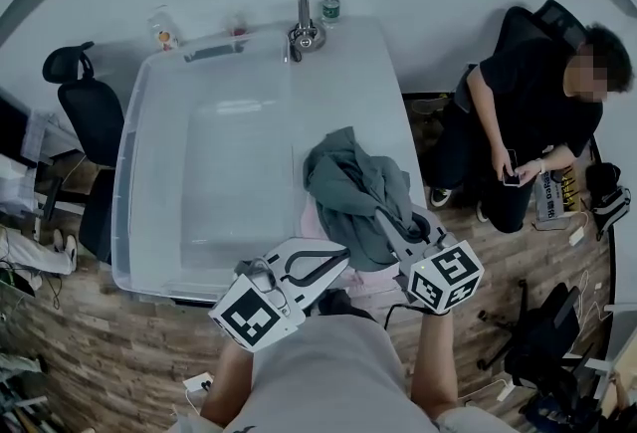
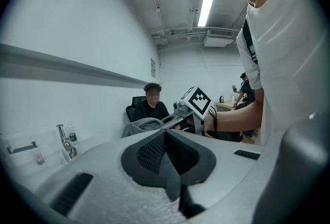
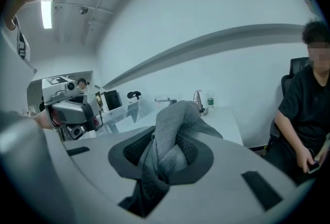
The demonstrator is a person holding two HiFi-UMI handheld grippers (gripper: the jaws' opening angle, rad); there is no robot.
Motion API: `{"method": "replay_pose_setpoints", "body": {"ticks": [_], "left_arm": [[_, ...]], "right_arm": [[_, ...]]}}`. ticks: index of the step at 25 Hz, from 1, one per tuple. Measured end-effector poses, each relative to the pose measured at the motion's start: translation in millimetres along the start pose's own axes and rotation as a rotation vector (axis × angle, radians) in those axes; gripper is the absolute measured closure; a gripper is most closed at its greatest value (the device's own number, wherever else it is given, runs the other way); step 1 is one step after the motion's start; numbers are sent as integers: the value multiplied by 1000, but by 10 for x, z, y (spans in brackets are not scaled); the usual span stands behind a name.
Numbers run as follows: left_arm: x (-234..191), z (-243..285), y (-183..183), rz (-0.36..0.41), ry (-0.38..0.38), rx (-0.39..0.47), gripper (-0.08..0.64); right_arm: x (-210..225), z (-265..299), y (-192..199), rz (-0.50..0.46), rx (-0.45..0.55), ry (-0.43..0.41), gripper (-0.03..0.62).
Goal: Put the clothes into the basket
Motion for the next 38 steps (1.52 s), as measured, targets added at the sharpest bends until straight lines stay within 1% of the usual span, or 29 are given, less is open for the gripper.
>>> {"method": "replay_pose_setpoints", "body": {"ticks": [7, 10, 17, 26, 32, 38], "left_arm": [[-76, -101, -123, 33, -21, 37, 555], [-100, -157, -150, 42, -33, 38, 555], [-142, -270, -235, 56, -60, 67, 555], [-249, -490, -363, 97, -103, 94, 555], [-338, -654, -506, 118, -135, 130, 555], [-475, -893, -691, 160, -165, 164, 555]], "right_arm": [[-22, 1, -395, 23, 94, -34, 520], [-40, -9, -576, 25, 134, -45, 520], [-95, -35, -928, 27, 203, -66, 520], [-204, -5, -1407, -4, 279, -102, 520], [-331, 39, -1739, -29, 324, -140, 520], [-513, 208, -2025, -67, 339, -175, 520]]}}
Point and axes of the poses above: the fingertips, and each gripper's own axes: z forward along the fingers, x to its right, y out of its underside, the point moved 1 cm from there along -z, backward along the fingers, and after that the axes turned 15 degrees about -z, right-handed, at the moved point
